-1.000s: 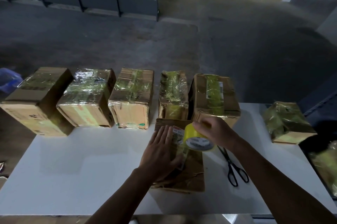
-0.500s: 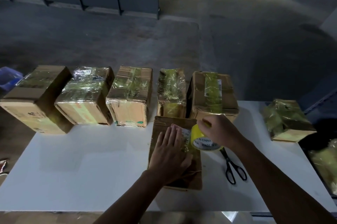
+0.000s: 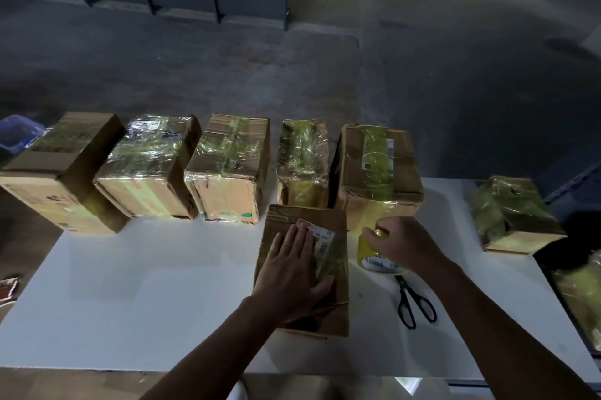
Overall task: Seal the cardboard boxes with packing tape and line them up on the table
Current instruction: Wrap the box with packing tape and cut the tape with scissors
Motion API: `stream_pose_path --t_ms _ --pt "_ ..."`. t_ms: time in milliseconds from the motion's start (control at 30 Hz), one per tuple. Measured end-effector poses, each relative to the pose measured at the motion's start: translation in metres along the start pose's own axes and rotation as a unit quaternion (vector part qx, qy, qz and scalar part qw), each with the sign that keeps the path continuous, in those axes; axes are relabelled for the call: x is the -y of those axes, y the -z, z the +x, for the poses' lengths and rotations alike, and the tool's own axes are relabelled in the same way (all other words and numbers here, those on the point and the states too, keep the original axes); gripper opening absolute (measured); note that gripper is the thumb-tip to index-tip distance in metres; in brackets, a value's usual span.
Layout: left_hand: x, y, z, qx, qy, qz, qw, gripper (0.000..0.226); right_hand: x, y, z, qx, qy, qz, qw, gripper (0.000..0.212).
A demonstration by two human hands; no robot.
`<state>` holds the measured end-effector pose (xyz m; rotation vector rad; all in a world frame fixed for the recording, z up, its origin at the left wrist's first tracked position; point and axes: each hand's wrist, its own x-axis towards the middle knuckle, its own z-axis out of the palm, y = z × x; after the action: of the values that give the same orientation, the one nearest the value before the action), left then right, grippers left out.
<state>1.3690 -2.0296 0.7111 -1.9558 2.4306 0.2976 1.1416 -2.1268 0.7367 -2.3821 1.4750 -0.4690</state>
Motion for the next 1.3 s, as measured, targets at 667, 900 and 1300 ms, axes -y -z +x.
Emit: stream_pose_path --t_ms 667,900,1300 --pt "-0.094 0.018 0.010 0.132 0.106 0.054 0.984 0.092 0.013 -0.023 -0.010 0.121 -0.133 0.052 0.982 0.045" --pt "-0.096 0.031 0.010 0.122 0.157 -0.028 0.980 0.070 0.026 -0.024 -0.013 0.130 -0.147 0.059 0.979 0.044" --pt "-0.035 0.050 0.005 0.061 0.137 -0.156 0.976 0.074 0.065 0.000 0.012 0.109 -0.105 0.070 0.986 0.042"
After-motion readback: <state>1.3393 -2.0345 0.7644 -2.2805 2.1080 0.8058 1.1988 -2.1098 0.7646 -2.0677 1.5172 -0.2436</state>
